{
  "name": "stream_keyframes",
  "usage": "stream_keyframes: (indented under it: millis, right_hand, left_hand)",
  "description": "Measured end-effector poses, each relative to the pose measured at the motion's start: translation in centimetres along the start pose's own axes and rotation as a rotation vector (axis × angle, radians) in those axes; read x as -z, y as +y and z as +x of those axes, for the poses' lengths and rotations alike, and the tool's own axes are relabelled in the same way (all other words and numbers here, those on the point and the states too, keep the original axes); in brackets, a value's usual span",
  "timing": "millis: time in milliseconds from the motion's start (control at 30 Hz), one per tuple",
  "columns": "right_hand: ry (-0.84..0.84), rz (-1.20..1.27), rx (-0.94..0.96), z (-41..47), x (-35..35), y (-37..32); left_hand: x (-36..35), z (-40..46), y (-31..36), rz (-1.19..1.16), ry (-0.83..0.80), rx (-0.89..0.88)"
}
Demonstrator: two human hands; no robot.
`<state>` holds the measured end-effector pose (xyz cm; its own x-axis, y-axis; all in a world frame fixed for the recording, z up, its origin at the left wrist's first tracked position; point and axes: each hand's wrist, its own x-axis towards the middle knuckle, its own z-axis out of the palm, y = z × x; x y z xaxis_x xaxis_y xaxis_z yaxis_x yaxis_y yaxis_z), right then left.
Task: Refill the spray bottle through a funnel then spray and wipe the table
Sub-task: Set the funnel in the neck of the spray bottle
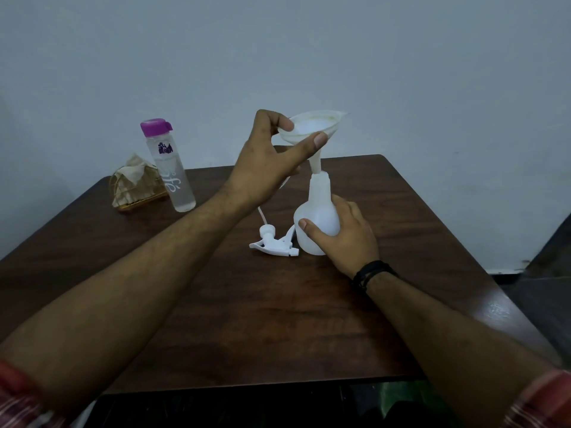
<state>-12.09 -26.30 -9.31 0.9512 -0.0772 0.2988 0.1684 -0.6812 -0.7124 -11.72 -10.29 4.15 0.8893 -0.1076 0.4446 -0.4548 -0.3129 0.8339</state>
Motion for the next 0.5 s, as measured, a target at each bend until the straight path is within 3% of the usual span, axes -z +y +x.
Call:
stream_keyframes:
  millis: [500]
  right_hand:
    - [0.006, 0.007, 0.004, -0.1, 0.0, 0.0]
  left_hand:
    - [-1.8, -0.6, -1.9, 0.195, -0.079, 0.053]
